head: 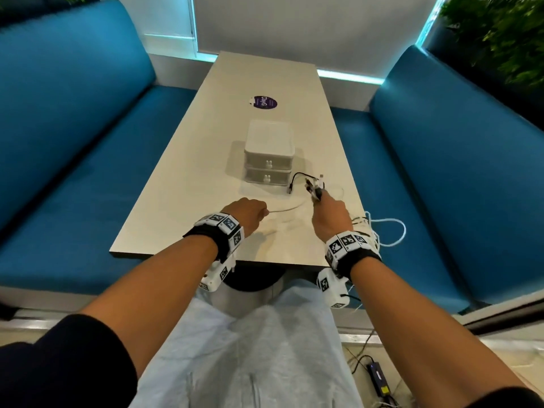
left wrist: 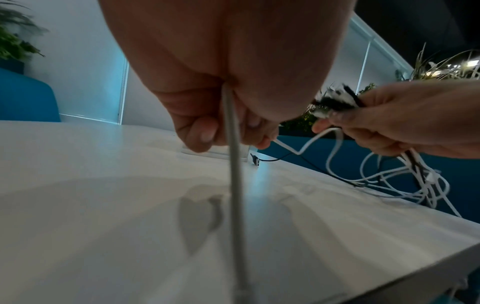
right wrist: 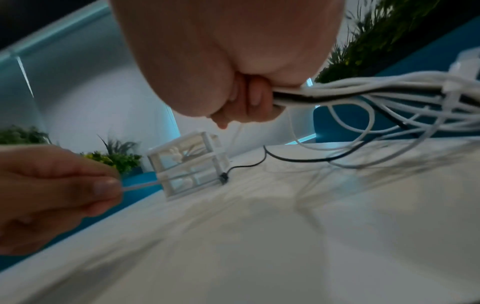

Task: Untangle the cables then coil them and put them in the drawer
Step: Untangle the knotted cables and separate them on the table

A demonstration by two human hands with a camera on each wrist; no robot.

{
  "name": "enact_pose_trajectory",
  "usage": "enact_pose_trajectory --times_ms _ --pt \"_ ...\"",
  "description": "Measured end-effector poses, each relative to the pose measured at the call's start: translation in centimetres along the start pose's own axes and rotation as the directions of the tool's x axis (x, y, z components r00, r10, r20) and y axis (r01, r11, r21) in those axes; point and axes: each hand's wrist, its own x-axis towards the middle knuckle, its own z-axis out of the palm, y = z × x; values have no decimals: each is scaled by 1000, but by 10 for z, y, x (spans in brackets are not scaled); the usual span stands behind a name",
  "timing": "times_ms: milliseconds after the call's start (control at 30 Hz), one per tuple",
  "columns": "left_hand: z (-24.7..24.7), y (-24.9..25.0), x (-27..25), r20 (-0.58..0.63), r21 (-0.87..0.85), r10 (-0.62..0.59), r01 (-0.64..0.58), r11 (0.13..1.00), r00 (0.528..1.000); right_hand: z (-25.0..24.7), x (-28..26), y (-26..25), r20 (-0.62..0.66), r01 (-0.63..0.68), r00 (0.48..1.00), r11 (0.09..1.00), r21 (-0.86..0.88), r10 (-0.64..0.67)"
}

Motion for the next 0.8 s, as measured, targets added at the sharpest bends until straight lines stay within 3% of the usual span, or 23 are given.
enact_pose_trajectory --times_ms 67,167,300,433,600,800 --pt "-1 4 1 -23 -5 -4 4 1000 1000 3 1 -14 10 88 996 992 88 -89" --pt "-3 11 1 -51 -63 25 -29 998 998 15 -2 -30 146 216 959 960 179 -243" --pt "-2 8 -1 -88 -189 61 -76 979 994 24 -7 -32 201 247 937 949 194 -285" --pt "-5 -4 -4 -62 -297 47 -63 953 997 18 -7 -23 232 248 943 968 -18 -238" --pt "-10 -28 -5 -10 -298 -14 10 955 1000 8 1 18 198 66 980 983 -170 -31" --pt "5 -13 6 -19 -204 37 -40 978 999 1 0 8 76 40 997 990 -135 -30"
